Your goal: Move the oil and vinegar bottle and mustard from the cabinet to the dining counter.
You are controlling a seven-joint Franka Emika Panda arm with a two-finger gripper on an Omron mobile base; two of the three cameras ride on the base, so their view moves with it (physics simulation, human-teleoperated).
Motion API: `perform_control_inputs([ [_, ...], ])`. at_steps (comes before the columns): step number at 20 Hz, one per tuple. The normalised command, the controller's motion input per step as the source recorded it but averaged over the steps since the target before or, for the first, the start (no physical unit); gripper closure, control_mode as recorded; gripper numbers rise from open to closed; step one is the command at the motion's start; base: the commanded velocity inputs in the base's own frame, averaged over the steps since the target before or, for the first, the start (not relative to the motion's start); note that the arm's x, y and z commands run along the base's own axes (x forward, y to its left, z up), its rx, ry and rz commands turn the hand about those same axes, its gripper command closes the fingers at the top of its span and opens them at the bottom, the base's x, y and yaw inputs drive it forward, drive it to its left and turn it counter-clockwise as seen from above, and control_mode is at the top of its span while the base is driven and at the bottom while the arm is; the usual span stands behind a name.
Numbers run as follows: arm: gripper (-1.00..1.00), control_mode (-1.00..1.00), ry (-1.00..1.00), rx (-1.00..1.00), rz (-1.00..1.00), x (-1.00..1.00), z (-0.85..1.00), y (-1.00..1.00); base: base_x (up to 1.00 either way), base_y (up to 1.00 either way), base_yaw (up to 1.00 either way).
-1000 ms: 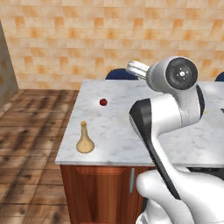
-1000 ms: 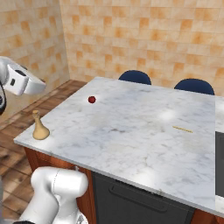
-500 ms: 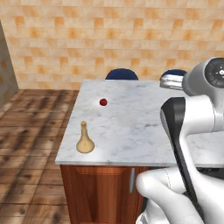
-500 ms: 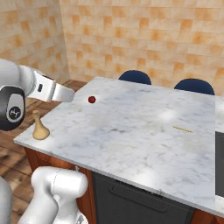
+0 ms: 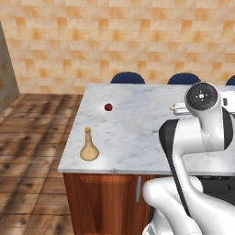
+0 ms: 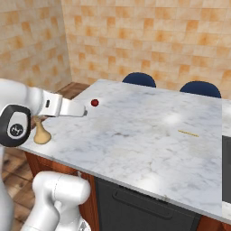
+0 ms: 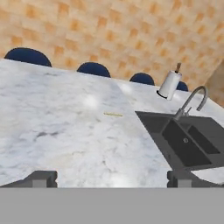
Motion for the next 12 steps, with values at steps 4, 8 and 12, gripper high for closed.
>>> perform_control_inputs([
  [4,-1.00,1.00,0.05,-0.05,-0.05,-0.06,-0.13,0.00,-0.43,-0.10,-0.08],
  [8,-1.00,1.00,0.00,0.00,0.00,0.00,0.00,0.00,-1.00,-0.49,-0.42],
  [12,-1.00,1.00,0.00,0.00,0.00,0.00,0.00,0.00,-0.41,-0.36,-0.75],
])
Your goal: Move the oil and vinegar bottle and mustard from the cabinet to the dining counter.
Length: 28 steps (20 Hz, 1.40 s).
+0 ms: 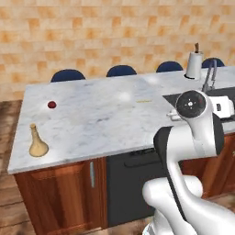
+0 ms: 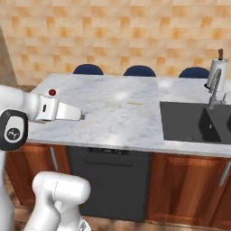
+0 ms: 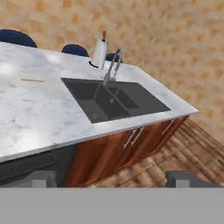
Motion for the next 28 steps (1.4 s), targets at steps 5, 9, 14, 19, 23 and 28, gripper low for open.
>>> perform_control_inputs([
  [5,-1.00,1.00,0.00,0.00,0.00,0.00,0.00,0.00,0.00,-0.19,-0.98],
  [9,-1.00,1.00,0.00,0.00,0.00,0.00,0.00,0.00,0.00,-0.17,-1.00],
  [14,-1.00,1.00,0.00,0.00,0.00,0.00,0.00,0.00,0.00,-0.24,-0.97],
  [19,-1.00,1.00,0.00,0.00,0.00,0.00,0.00,0.00,0.00,-0.29,-0.95],
  [23,-1.00,1.00,0.00,0.00,0.00,0.00,0.00,0.00,0.00,-0.35,-0.92],
  [28,-1.00,1.00,0.00,0.00,0.00,0.00,0.00,0.00,0.20,-0.15,-0.80],
])
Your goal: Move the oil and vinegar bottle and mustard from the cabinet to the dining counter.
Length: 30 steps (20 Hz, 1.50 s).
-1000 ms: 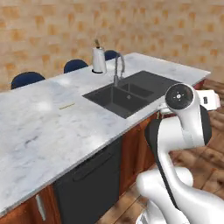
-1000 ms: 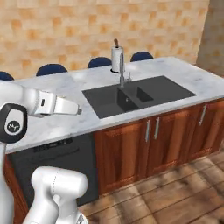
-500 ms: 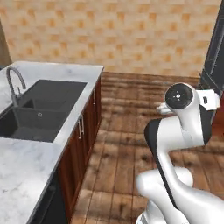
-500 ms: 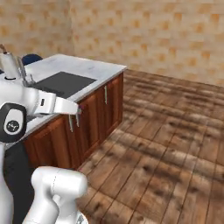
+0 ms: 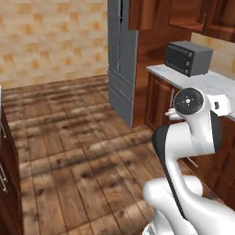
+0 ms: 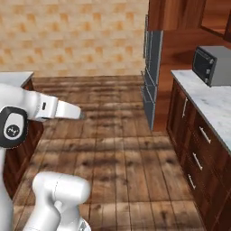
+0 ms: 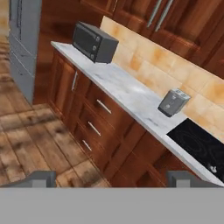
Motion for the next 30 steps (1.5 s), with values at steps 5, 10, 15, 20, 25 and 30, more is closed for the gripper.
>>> perform_control_inputs([
  [5,-1.00,1.00,0.00,0.00,0.00,0.00,0.00,0.00,0.94,0.07,-0.39],
  [10,-1.00,1.00,0.00,0.00,0.00,0.00,0.00,0.00,1.00,0.23,-0.16],
  [15,-1.00,1.00,0.00,0.00,0.00,0.00,0.00,0.00,1.00,0.04,-0.24],
  [20,-1.00,1.00,0.00,0.00,0.00,0.00,0.00,0.00,0.91,0.00,-0.47],
  [25,-1.00,1.00,0.00,0.00,0.00,0.00,0.00,0.00,0.72,0.00,-0.57],
  [30,-1.00,1.00,0.00,0.00,0.00,0.00,0.00,0.00,0.84,0.00,-0.51],
])
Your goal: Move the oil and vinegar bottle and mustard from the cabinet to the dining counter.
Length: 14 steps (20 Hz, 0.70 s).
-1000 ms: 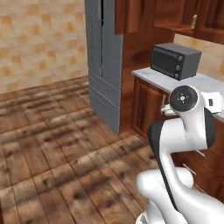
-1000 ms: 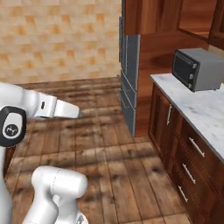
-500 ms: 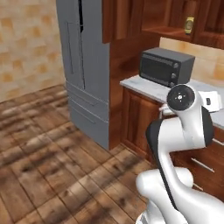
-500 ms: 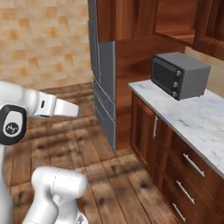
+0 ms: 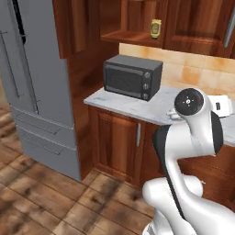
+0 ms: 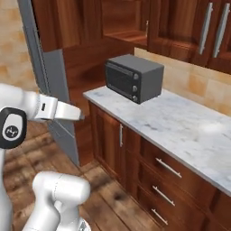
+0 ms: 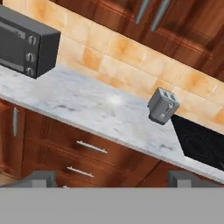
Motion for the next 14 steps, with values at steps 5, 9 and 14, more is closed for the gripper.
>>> perform_control_inputs([
  [5,-1.00,1.00,0.00,0.00,0.00,0.00,0.00,0.00,0.98,0.00,-0.36],
  [9,-1.00,1.00,0.00,0.00,0.00,0.00,0.00,0.00,1.00,0.00,-0.09],
  [14,-1.00,1.00,0.00,0.00,0.00,0.00,0.00,0.00,0.77,0.33,-0.04],
])
